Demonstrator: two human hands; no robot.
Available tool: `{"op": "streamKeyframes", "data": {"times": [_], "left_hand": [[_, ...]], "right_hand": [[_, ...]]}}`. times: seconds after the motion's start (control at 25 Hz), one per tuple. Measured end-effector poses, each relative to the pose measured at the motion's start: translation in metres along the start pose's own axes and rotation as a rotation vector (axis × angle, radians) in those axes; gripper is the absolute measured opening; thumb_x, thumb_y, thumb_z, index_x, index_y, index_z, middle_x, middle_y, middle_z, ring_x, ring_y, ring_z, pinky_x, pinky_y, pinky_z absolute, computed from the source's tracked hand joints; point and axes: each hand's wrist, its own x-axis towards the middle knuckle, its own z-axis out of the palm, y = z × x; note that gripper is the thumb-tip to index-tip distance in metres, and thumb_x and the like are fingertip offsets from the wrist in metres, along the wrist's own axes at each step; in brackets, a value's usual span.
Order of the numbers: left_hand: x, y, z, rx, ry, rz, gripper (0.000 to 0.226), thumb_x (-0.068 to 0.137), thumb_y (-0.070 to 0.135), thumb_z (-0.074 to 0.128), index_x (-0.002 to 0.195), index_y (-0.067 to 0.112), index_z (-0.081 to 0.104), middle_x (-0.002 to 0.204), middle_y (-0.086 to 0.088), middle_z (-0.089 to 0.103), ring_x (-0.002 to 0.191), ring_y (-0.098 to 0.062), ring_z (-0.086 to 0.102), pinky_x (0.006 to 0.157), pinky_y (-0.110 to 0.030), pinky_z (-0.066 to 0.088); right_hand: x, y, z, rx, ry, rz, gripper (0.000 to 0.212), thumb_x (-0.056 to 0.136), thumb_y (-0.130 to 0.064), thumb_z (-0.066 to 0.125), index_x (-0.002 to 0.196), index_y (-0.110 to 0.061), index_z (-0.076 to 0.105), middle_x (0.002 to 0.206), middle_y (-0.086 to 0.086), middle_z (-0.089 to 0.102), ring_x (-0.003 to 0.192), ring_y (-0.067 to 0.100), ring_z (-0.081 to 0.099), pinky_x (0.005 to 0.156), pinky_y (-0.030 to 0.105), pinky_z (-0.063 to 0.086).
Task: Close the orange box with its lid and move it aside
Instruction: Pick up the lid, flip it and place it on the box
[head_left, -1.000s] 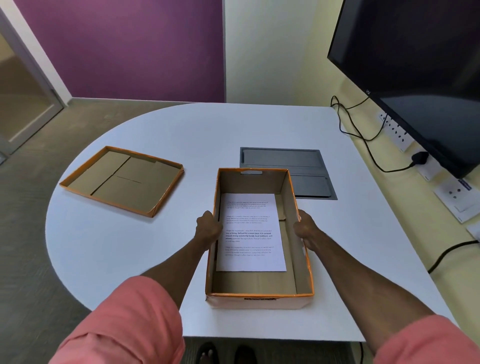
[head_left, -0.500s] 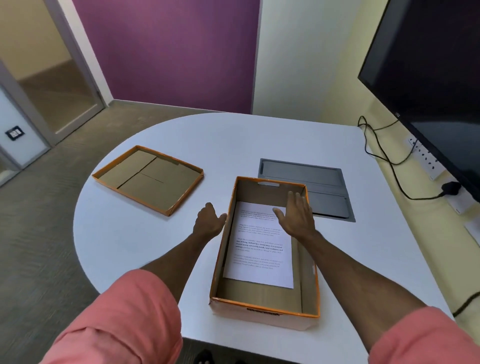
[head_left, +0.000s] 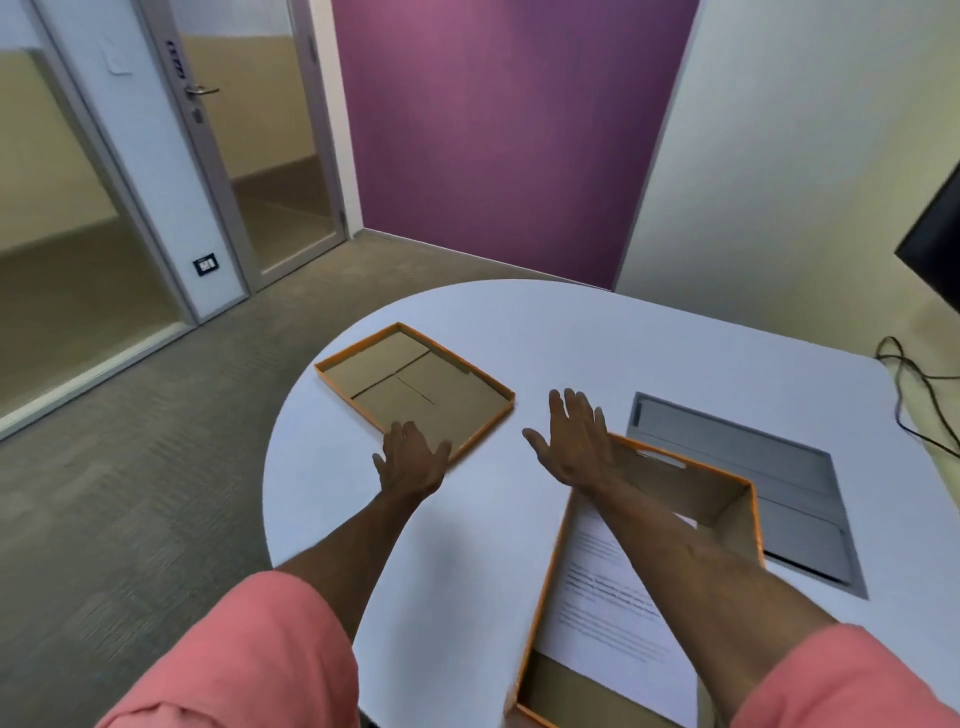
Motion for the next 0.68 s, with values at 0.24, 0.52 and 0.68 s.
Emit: {"op": "streamKeyframes", "data": {"times": [0.24,0.52,0.68], "left_hand": [[0.081,-0.033,-0.029,-0.033,0.023,-0.081,0.071,0.093,0.044,0.051,0.144,-0.001,0.03,0.158,-0.019,0.022,0.148,-0.031,0.018,0.118,-0.053,0.017],[0.204,-0.07,-0.041,-0.032,0.017,-0.179,0.071,0.092,0.041,0.054,0.144,0.0,0.03,0.159,-0.019,0.021,0.148,-0.032,0.019,0.118,-0.051,0.018],[0.258,-0.092,-0.029,-0.043,0.004,-0.265,0.073,0.091,0.039,0.056,0.146,0.001,0.026,0.16,-0.018,0.016,0.149,-0.032,0.016,0.119,-0.049,0.017]], "right_hand": [[0.09,-0.065,0.032,-0.016,-0.001,-0.056,0.073,0.093,-0.049,0.041,0.149,-0.008,0.019,0.159,0.015,0.019,0.149,0.03,0.011,0.121,0.048,0.011],[0.212,-0.122,0.096,-0.098,-0.058,-0.107,0.069,0.092,-0.049,0.043,0.145,-0.006,0.027,0.151,0.017,0.032,0.143,0.032,0.025,0.118,0.051,0.022],[0.265,-0.133,0.14,-0.136,-0.108,-0.113,0.065,0.092,-0.046,0.046,0.14,-0.005,0.033,0.146,0.017,0.037,0.139,0.033,0.031,0.114,0.05,0.025]]}}
